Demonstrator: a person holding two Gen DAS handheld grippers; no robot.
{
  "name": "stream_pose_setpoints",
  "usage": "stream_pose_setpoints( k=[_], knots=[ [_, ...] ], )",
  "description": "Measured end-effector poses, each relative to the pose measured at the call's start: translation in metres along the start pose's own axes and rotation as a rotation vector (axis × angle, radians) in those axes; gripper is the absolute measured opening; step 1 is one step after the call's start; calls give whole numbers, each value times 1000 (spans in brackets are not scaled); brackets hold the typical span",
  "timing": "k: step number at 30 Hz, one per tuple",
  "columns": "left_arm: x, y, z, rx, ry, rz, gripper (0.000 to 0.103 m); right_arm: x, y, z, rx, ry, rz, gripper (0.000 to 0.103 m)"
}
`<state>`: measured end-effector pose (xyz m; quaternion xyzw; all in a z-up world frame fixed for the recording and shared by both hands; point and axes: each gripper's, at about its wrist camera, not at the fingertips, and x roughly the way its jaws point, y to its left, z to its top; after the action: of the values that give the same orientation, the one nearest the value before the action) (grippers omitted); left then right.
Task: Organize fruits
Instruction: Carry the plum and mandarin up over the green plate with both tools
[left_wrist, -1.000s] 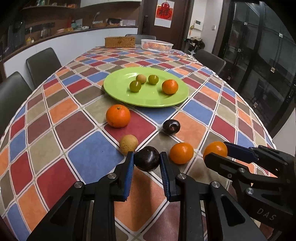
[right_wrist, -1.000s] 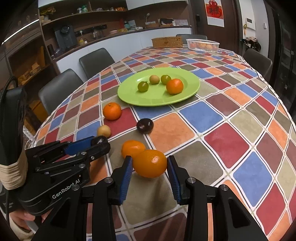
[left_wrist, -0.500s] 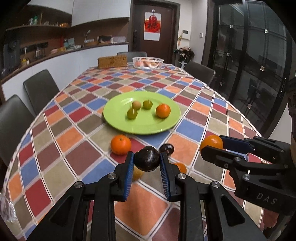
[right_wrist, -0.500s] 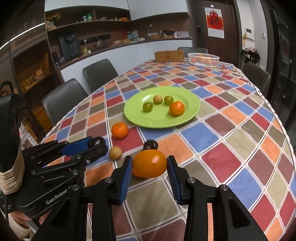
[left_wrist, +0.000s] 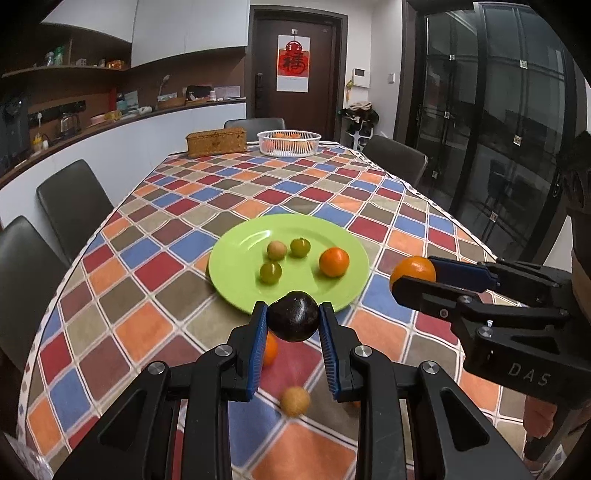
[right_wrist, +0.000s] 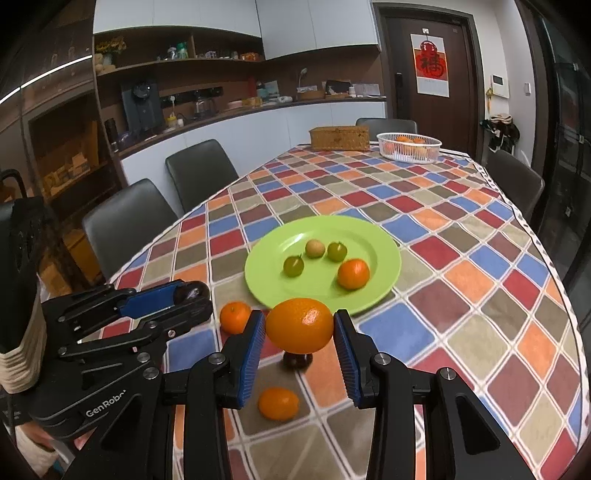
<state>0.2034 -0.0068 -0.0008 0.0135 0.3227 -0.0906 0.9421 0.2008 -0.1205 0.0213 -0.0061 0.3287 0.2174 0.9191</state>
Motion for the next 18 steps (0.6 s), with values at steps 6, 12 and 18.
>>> stream_pose_setpoints(
  k=[6,12,18],
  knots=[
    [15,13,20,18,-8,-3,28,17,1,21,-17,-7,-4,39],
    [33,24,36,41,-5,-9,28,35,0,40,-34,-4,-14,39],
    [60,35,51,65,20,-19,28,59,-4,56,-44,21,-28,39]
  ],
)
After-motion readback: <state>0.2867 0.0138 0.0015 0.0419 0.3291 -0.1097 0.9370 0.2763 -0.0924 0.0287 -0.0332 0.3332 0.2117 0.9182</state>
